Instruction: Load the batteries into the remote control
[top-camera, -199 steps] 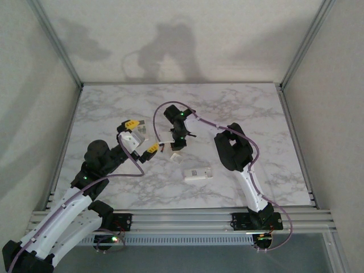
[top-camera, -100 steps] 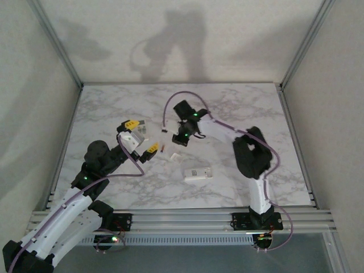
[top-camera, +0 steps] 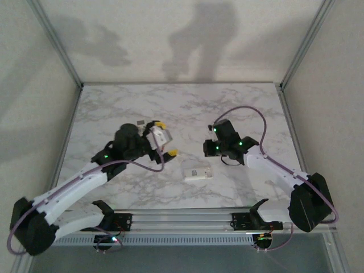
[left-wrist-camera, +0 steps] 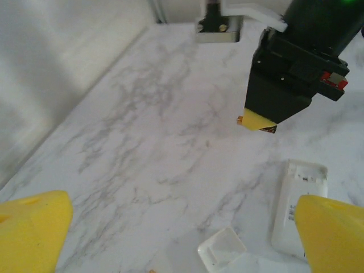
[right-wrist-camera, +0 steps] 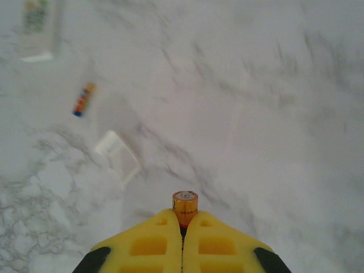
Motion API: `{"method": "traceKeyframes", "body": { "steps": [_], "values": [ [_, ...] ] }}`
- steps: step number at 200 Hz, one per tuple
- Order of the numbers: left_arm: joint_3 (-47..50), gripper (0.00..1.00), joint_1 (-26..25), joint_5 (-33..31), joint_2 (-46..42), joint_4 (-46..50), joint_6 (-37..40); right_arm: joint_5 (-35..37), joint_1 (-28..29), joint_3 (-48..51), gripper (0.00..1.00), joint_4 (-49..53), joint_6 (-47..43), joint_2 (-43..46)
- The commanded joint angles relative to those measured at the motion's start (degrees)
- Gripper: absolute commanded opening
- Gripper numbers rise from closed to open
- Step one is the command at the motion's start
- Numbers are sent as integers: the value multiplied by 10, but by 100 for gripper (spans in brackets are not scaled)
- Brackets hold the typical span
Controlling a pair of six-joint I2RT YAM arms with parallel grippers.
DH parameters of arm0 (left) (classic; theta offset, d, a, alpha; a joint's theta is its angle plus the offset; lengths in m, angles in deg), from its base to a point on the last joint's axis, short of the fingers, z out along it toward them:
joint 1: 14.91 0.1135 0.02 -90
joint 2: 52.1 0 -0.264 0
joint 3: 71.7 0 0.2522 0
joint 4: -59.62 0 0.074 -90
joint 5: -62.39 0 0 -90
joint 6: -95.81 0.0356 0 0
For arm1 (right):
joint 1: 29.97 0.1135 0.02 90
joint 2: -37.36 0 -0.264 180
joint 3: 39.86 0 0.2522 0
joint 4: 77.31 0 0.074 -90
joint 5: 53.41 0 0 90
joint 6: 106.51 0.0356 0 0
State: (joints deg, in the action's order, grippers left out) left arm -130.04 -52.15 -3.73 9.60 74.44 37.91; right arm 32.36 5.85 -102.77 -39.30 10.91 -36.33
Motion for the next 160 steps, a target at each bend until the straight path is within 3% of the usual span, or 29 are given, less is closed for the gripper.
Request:
{"method": "traceKeyframes", "body": {
  "steps": [1,31,67,101,160],
  "values": [
    [-15,99,-65,-59,61,46,79,6,-1,54,3,2,105,34],
    [-21,100,-109,-65,154,-2,72,45,6,101,3,-5,93,49],
    [-26,100,-145,-115,240,-42,79,101,42,90,4,-28,23,3],
    [-58,99,-157,-150,308,-8,95,129,67,107,4,-59,26,-17],
    [-65,100,-157,-125,362,-14,88,146,95,137,4,-94,38,-25]
  ]
}}
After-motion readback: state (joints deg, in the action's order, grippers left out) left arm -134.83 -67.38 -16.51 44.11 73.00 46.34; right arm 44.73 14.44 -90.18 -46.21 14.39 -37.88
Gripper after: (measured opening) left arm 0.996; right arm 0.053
